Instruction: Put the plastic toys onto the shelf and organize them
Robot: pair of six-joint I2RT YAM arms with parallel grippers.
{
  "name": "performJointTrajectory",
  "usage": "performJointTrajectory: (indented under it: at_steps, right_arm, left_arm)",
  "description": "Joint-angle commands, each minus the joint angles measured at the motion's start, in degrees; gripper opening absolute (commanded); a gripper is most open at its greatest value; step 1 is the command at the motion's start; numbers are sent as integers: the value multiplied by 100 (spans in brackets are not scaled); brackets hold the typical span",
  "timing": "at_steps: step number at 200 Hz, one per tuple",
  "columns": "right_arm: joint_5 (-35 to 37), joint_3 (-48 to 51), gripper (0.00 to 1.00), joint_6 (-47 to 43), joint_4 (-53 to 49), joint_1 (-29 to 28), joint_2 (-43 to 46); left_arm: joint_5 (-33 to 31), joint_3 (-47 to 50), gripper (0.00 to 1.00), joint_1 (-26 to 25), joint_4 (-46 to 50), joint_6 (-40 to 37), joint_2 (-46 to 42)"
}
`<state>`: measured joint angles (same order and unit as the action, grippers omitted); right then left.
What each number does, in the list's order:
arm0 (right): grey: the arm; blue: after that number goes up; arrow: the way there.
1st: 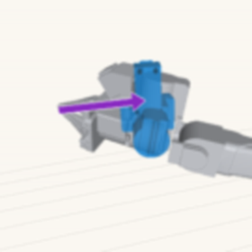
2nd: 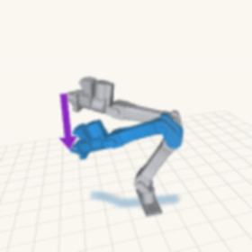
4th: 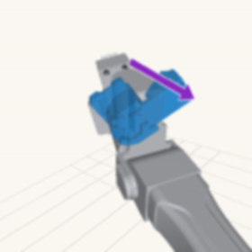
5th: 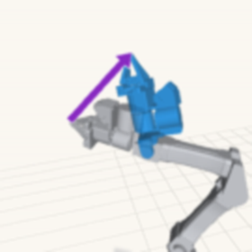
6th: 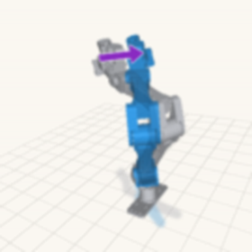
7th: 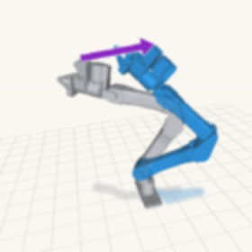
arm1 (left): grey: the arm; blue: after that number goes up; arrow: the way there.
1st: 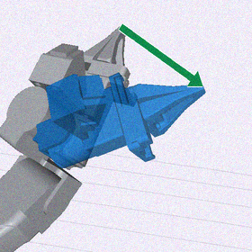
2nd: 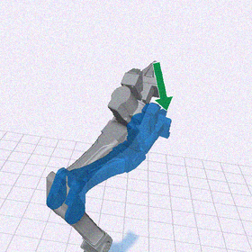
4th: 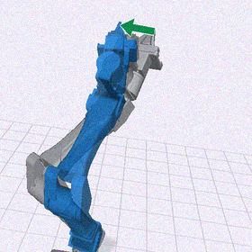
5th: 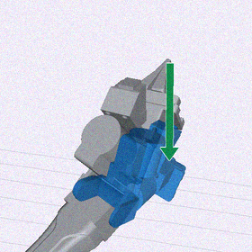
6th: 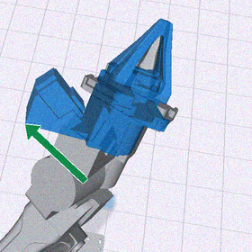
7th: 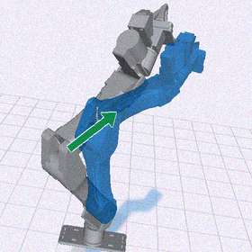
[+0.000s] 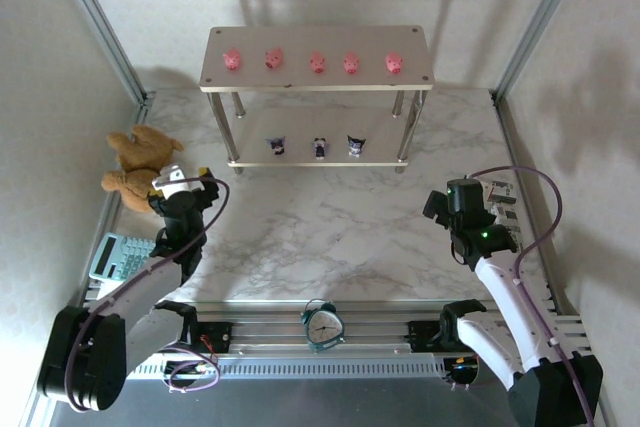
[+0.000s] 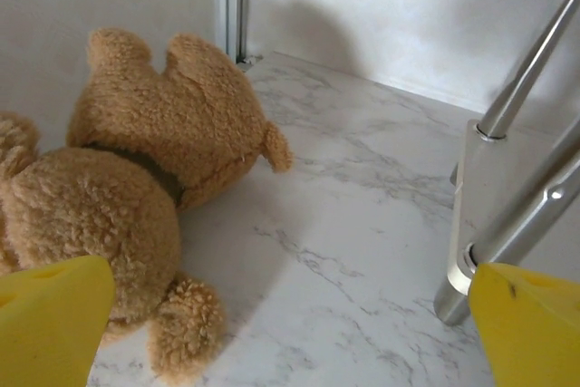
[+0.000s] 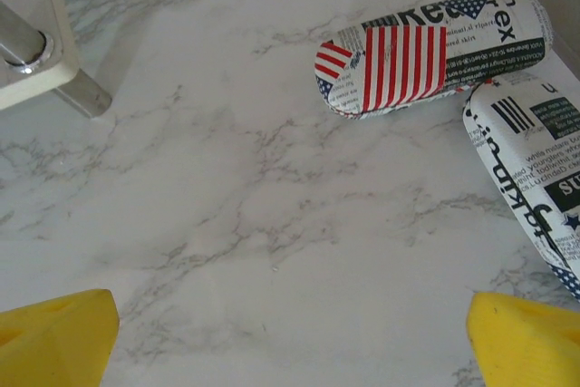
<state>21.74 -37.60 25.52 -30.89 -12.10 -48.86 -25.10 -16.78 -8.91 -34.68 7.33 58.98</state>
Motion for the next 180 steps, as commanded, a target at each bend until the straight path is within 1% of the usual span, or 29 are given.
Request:
performJointTrajectory:
  at_steps: [1, 19, 59, 92, 99, 115, 128, 133, 137, 143, 155, 161, 164, 172, 180]
  right_arm:
    - [-114, 100, 99, 23, 317, 75, -26]
    - [-176, 154, 99, 40, 420, 84, -61]
    - [-179, 188, 99, -24, 630, 88, -330]
    - [-169, 193, 99, -66, 767, 103, -539]
    - [-161, 197, 99, -82, 785, 108, -554]
    - [-66, 225, 99, -126, 851, 116, -547]
    - [32, 263, 99, -165, 926, 116, -554]
    - [61, 283, 99, -189, 964, 112, -554]
    - [94, 290, 99, -207, 1005, 117, -552]
    - [132, 318, 99, -228, 1054, 122, -563]
    - [239, 365, 99, -264, 1176, 120, -579]
    - [296, 396, 99, -283, 1248, 124, -596]
    - [341, 416, 99, -287, 1292, 127, -597]
    - [423, 470, 99, -311, 1414, 129, -620]
    - [515, 546, 99, -347, 1571, 129, -625]
  left_arm:
    - [288, 211, 100, 188, -1140, -178, 254]
    - [565, 442, 100, 355, -1881, -206, 447]
    - [916, 649, 100, 495, -2857, -443, 1013]
    - [982, 649, 100, 513, -3482, -713, 1839]
    - [1191, 583, 100, 525, -3382, -747, 1857]
    - [1488, 592, 100, 530, -3743, -947, 2086]
    - [1513, 572, 100, 564, -3908, -922, 2410]
    - [1416, 610, 100, 574, -4201, -897, 2547]
    - [1367, 607, 100, 612, -4163, -807, 2546]
    - [1578, 639, 100, 722, -4117, -730, 2511]
    - [1808, 809, 100, 831, -4653, -681, 2798]
    - [1827, 864, 100, 846, -5141, -729, 3050]
    - [1810, 857, 100, 847, -5122, -723, 3042]
    - [1882, 712, 100, 878, -4430, -642, 2831]
    - [1904, 612, 100, 891, -4502, -662, 2964]
